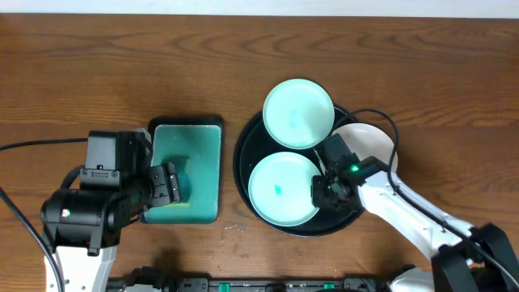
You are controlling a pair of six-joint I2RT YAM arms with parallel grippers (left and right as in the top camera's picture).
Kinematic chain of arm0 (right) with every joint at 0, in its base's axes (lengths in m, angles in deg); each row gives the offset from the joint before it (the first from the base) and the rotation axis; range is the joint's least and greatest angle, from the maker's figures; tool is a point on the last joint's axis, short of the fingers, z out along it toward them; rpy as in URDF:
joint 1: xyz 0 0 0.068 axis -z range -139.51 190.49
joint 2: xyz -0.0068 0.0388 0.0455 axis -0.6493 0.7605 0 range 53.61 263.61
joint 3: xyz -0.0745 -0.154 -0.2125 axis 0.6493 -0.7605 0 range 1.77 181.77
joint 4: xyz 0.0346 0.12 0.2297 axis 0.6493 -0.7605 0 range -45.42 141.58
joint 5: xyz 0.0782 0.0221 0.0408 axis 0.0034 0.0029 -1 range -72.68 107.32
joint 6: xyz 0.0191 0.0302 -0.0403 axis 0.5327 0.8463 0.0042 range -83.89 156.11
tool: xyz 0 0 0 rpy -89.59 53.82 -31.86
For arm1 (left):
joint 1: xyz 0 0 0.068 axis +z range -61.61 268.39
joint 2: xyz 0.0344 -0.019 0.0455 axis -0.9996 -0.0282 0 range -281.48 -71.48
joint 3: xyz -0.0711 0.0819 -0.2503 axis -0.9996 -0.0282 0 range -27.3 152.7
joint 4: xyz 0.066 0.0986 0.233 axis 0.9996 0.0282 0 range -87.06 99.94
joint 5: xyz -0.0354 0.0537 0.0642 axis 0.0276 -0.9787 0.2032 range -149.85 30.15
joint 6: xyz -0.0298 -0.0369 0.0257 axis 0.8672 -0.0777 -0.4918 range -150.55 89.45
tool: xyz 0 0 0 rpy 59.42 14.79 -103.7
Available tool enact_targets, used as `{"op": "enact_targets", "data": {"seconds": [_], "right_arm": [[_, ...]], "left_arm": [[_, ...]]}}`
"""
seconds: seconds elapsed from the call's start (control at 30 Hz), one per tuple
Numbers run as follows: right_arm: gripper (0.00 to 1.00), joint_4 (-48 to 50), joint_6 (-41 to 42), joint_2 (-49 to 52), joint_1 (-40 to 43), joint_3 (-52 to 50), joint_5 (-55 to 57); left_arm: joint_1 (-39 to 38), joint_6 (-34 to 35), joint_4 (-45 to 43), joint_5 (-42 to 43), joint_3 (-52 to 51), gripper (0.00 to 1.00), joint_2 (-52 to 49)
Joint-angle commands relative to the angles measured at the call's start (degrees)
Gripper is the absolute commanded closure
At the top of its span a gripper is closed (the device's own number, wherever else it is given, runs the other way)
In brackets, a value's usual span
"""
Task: Clean dirty plates on tray and stack at the side
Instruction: 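Reach left gripper to the sponge, right gripper to the lower plate rim, then grasp the green scrub sponge with the left gripper and lift it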
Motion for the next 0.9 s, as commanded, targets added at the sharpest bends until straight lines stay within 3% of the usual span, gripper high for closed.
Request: {"op": "enact_targets", "data": {"seconds": [0.0,0.07,0.13,0.2,0.7,0.87], "right_arm": [[0.74,1.86,2.1,3.26,-0.39,0.04,2.97],[0.79,3.98,2.1,4.83,-0.39,0.04,3.43],[0.92,5.66,2.12,6.12,-0.26,0.07,3.61],[0.99,5.81,2.12,6.21,0.13,0.07,3.61],[0.99,5.84,2.1,6.19,0.83,0.04,3.63],[0.99,5.68,2.08,6.19,0.76,0.04,3.82]], "left_arm": [[0.2,1.88,0.11,-1.68,0.57,0.21,-1.03],[0.2,2.1,-0.07,-1.66,0.2,0.21,-1.95],[0.2,2.56,-0.57,-1.44,-0.57,0.21,-3.45],[0.17,3.32,-1.27,-1.44,-1.73,0.21,-5.31],[0.2,6.51,-18.38,-2.14,-10.99,0.34,-26.77],[0.35,6.54,-22.34,-6.78,-10.99,0.49,-35.74]]}}
